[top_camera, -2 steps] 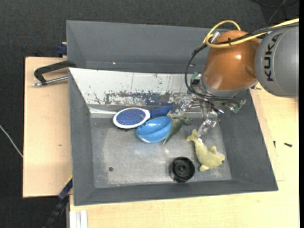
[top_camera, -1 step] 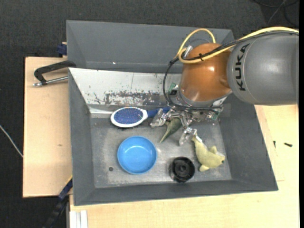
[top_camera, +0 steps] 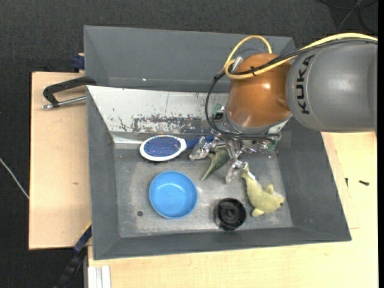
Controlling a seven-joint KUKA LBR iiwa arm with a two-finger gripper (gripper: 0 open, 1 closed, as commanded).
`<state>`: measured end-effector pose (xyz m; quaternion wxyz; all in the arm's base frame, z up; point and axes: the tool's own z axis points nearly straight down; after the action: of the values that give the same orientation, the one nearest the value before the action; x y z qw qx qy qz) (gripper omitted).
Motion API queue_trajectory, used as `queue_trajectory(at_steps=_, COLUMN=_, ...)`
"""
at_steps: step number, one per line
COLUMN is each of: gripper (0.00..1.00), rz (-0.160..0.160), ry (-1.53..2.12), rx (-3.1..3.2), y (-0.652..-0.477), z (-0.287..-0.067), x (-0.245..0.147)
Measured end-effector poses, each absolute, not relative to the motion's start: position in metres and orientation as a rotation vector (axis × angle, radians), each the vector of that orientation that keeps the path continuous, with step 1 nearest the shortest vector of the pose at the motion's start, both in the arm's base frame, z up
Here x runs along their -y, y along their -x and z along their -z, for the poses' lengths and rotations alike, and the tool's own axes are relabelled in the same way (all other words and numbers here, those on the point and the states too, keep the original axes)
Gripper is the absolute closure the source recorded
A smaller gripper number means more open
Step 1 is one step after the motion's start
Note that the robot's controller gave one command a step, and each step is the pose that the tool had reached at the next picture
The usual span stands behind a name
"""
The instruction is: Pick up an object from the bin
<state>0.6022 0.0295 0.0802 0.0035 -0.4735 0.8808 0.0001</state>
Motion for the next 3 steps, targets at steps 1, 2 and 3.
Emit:
queue_trajectory(at_steps=1, gripper=1.0, rz=-0.001, ry=1.484, rx=-2.763, y=-0.602, z=-0.08, x=-0.029)
queue_trajectory(at_steps=2, gripper=1.0, rz=0.004, ry=1.479, rx=-2.76, y=-0.604, z=-0.138, x=-0.031)
queue_trajectory(at_steps=3, gripper=1.0, rz=0.0, ry=1.477, rx=-2.766, y=-0.606, z=-0.147, x=-0.032)
